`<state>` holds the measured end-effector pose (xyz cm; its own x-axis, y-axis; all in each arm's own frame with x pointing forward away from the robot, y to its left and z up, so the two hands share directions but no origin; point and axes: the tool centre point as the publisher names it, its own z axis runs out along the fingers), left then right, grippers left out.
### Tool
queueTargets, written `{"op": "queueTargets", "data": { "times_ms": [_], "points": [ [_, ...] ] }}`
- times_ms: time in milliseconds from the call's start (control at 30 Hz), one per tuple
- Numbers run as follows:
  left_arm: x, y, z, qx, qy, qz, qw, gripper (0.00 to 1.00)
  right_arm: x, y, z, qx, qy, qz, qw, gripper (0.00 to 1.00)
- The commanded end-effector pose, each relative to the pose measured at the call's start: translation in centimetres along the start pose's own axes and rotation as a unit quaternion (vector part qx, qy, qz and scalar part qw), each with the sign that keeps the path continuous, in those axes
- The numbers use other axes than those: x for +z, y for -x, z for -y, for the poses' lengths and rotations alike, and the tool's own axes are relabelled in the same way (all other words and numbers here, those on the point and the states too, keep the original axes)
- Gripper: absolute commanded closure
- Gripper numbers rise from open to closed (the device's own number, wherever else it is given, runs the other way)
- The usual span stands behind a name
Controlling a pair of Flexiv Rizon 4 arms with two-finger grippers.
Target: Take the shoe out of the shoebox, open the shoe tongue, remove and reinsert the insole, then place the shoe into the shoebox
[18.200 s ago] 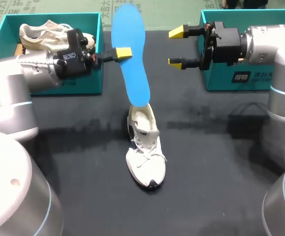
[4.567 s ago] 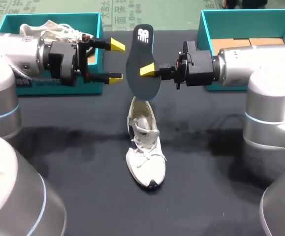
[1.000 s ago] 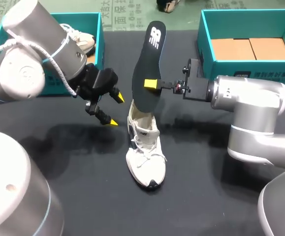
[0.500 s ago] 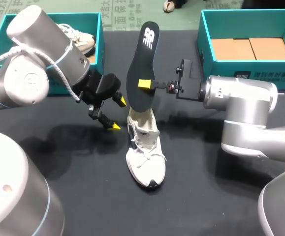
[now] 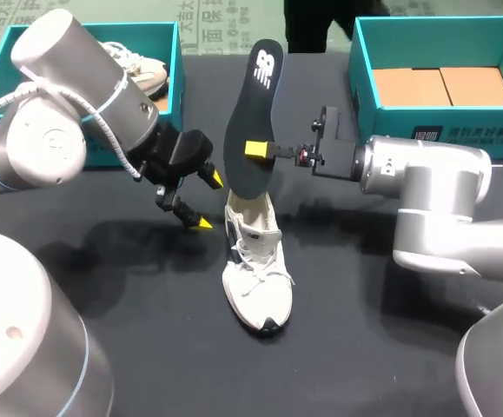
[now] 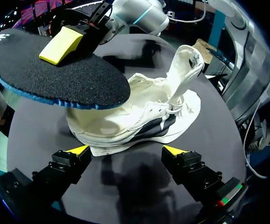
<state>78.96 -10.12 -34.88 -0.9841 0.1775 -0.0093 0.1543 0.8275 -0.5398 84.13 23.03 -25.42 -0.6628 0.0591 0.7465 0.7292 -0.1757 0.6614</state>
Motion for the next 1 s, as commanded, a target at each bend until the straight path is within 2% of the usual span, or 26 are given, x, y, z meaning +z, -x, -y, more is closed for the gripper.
{"op": "queueTargets", "data": {
  "times_ms": [33, 433, 833, 1000],
  "points": [
    [-0.1, -0.1, -0.1, -0.018, -0.004, 0.004, 1.000, 0.00, 0.1, 0.3, -0.1, -0.004, 0.000, 0.004, 1.000, 1.00],
    [0.2, -0.7, 0.1, -0.034, -0.007, -0.009, 0.999, 0.00, -0.2, 1.2, 0.3, -0.014, -0.005, 0.001, 1.000, 1.00],
    [0.2, -0.7, 0.1, -0.034, -0.007, -0.009, 0.999, 0.00, -0.2, 1.2, 0.3, -0.014, -0.005, 0.001, 1.000, 1.00],
    [0.2, -0.7, 0.1, -0.034, -0.007, -0.009, 0.999, 0.00, -0.2, 2.1, 0.2, -0.030, 0.002, -0.018, 0.999, 1.00]
  ]
}}
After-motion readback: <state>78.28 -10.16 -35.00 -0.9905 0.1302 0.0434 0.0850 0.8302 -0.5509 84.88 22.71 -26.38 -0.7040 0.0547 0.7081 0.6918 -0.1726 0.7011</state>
